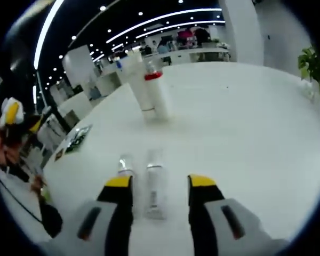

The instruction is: Arrange the skincare products in the storage area until every visible bottle or jar stands upright without overlapping.

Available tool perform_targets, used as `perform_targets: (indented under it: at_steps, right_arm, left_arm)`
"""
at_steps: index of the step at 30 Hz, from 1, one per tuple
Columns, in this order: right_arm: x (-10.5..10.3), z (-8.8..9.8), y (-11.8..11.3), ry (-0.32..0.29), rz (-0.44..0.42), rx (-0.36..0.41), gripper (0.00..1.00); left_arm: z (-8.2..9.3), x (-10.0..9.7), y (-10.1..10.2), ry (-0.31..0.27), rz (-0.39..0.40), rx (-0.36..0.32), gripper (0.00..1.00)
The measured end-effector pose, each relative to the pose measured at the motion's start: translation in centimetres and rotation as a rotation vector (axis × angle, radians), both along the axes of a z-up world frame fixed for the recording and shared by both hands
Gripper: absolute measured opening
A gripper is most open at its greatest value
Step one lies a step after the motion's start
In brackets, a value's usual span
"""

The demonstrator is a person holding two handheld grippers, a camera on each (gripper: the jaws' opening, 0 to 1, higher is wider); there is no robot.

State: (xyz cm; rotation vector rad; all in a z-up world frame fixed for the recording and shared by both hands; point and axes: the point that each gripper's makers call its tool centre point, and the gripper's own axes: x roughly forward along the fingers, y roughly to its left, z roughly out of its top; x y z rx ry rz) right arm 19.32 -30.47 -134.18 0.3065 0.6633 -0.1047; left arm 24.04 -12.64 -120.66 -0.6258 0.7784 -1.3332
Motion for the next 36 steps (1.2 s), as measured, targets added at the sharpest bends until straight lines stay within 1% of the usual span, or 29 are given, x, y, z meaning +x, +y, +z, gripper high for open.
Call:
perform_targets:
  at_steps: [1, 2, 3, 4, 6, 7, 8, 10, 12, 15, 17, 18, 21, 23, 25, 26, 28, 29, 33, 35, 36]
  right_arm:
    - [0.3, -0.1, 0.1, 0.002, 0.002, -0.010, 0.35]
    - [0.5, -0.4, 0.2, 0.017, 0.012, -0.023, 0.34]
    - [0.3, -0.9, 0.3, 0.059, 0.021, -0.038, 0.34]
    - [0.3, -1.0, 0.3, 0.069, 0.025, -0.047, 0.33]
    - [0.0, -1.5, 0.3, 0.110, 0.033, -0.081, 0.32]
    - [0.0, -1.7, 0.4, 0.124, 0.036, -0.079, 0.32]
    - [0.0, -1.9, 0.4, 0.128, 0.037, -0.087, 0.32]
    - [-0.4, -2.6, 0.4, 0.164, 0.036, -0.090, 0.31]
    - [-0.5, -3.1, 0.4, 0.176, 0.034, -0.084, 0.31]
    - [-0.3, -3.1, 0.6, 0.179, 0.039, -0.085, 0.30]
    - [0.1, -3.3, 0.6, 0.183, 0.051, -0.086, 0.30]
    - [0.2, -3.3, 0.6, 0.183, 0.052, -0.084, 0.30]
    - [0.5, -3.4, 0.6, 0.190, 0.060, -0.083, 0.30]
    - [0.5, -3.5, 0.6, 0.194, 0.066, -0.087, 0.29]
    - [0.1, -4.4, 0.7, 0.233, 0.087, -0.081, 0.29]
    - [-0.1, -4.8, 0.4, 0.258, 0.087, -0.081, 0.28]
    - [-0.3, -5.1, 0.3, 0.276, 0.106, -0.100, 0.27]
    - [-0.4, -5.3, 0.2, 0.295, 0.121, -0.107, 0.26]
    - [0.0, -5.4, -0.2, 0.300, 0.140, -0.126, 0.24]
    - [0.1, -5.4, -0.3, 0.302, 0.149, -0.136, 0.22]
    - [0.0, -5.4, -0.3, 0.310, 0.167, -0.159, 0.21]
  left_arm:
    - [-0.1, 0.1, 0.5, 0.005, -0.005, -0.021, 0.37]
    - [-0.2, 0.1, 0.7, 0.008, -0.008, -0.038, 0.38]
    - [-0.6, 0.3, 0.9, 0.013, -0.010, -0.044, 0.38]
    - [-0.7, 0.3, 0.9, 0.015, -0.011, -0.044, 0.37]
    - [-1.2, 0.5, 1.1, 0.019, -0.012, -0.026, 0.37]
    - [-1.0, 0.8, 1.4, 0.005, -0.001, -0.033, 0.37]
    - [-0.9, 0.9, 1.5, 0.003, 0.002, -0.037, 0.37]
    - [-0.7, 0.9, 1.8, 0.010, 0.003, -0.053, 0.37]
    - [-0.9, 0.8, 1.8, -0.006, -0.011, -0.051, 0.37]
    - [-1.1, 0.7, 1.9, -0.020, -0.016, -0.039, 0.37]
    - [-0.8, 1.1, 2.1, -0.024, 0.005, -0.046, 0.37]
    - [-0.4, 1.3, 2.1, -0.016, 0.025, -0.060, 0.37]
    - [0.1, 1.2, 2.0, -0.018, 0.035, -0.069, 0.37]
    - [0.1, 1.2, 2.0, -0.021, 0.034, -0.070, 0.37]
    - [0.1, 0.9, 1.8, -0.029, 0.023, -0.072, 0.39]
    - [0.5, 0.8, 1.8, -0.029, 0.027, -0.096, 0.40]
    - [1.1, 1.0, 1.8, -0.013, 0.051, -0.120, 0.40]
    - [1.5, 1.2, 1.9, -0.014, 0.066, -0.128, 0.40]
    - [1.2, 1.5, 2.7, -0.040, 0.081, -0.103, 0.40]
    - [1.0, 1.9, 2.9, -0.036, 0.093, -0.097, 0.39]
    - [0.9, 2.1, 3.1, -0.031, 0.103, -0.095, 0.39]
